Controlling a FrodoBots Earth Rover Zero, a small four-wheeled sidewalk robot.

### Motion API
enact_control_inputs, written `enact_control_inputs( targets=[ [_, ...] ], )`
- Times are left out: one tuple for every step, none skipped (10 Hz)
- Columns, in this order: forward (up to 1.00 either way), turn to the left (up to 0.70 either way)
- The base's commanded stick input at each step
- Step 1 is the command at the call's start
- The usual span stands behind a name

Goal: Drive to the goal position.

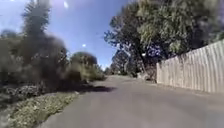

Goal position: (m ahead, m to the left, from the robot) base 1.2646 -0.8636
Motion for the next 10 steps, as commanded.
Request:
enact_control_inputs(
  targets=[
    [1.00,-0.08],
    [1.00,-0.12],
    [1.00,-0.15],
    [1.00,-0.18],
    [1.00,-0.14],
    [1.00,-0.07],
    [1.00,0.00],
    [0.91,0.00],
    [0.82,0.00],
    [0.73,0.00]
  ],
)
